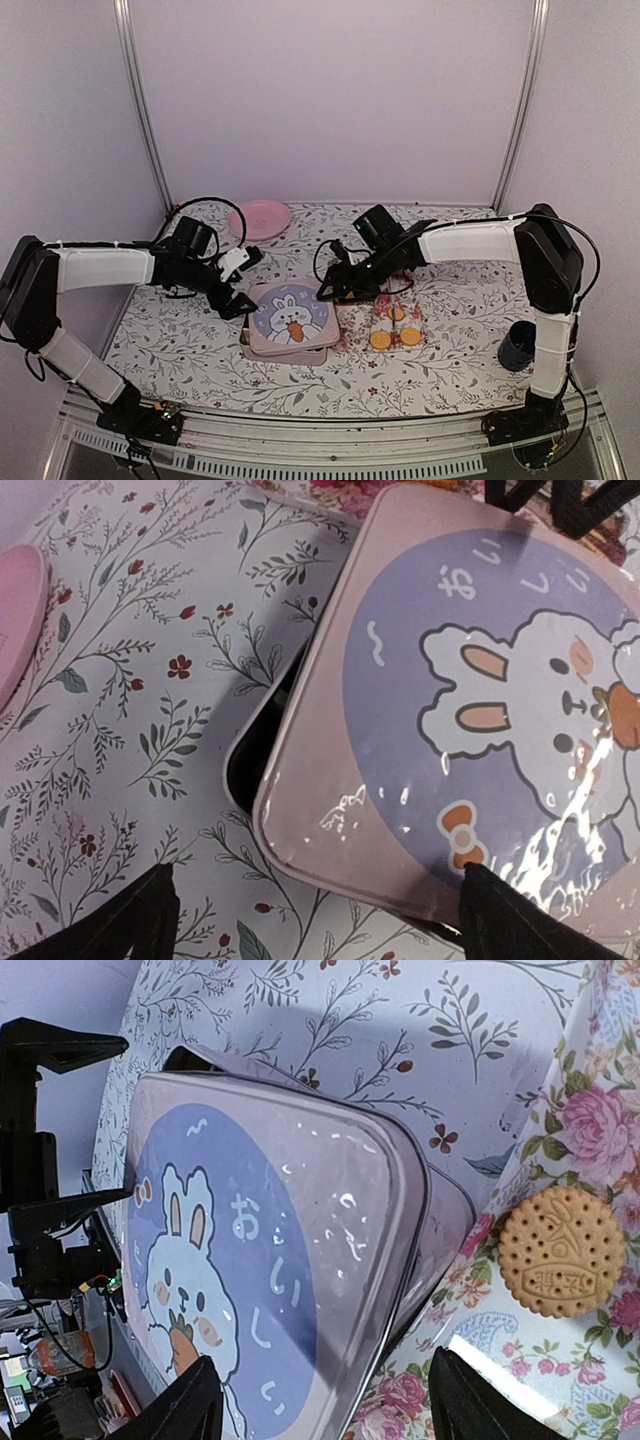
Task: Pack the cookies
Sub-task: Place the box lid on the packing box.
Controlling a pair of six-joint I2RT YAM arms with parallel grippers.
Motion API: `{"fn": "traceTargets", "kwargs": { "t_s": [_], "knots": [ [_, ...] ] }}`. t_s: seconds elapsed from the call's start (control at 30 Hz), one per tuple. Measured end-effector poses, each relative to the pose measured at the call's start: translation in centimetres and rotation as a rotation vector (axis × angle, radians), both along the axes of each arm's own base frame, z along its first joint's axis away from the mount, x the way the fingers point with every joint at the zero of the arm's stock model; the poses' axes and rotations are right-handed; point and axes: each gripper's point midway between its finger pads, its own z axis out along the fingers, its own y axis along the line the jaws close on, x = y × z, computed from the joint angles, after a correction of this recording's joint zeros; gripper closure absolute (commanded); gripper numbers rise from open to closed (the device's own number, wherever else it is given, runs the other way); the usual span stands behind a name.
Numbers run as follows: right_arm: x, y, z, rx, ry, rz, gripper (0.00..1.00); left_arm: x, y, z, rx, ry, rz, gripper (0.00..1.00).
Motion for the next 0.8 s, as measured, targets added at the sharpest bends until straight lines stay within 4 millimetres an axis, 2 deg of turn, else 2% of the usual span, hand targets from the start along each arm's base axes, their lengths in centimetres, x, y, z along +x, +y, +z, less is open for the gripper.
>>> {"fn": "traceTargets", "kwargs": {
  "t_s": [0.13, 0.3, 0.6, 0.8],
  "knots": [
    [-0.4, -0.6, 0.7, -0.012, -0.018, 0.003, 0.27, 0.1, 0.0, 0.0, 0.004, -0.001, 0.003, 0.02],
    [-1.4, -0.4, 1.8, 0.0, -0.042, 0.023, 0.31, 0.4, -0.1, 0.0, 0.005, 0.0, 0.009, 0.01],
    [-4.4, -0.3, -0.3, -0.038, -0.001, 0.056, 0.35, -0.3, 0.3, 0.4, 0.015, 0.057, 0.022, 0.01],
    [-5.3, 0.0, -0.7, -0.051, 0.0, 0.056, 0.34, -2.0, -0.1, 2.5, -0.035, 0.086, -0.021, 0.01]
  ]
}}
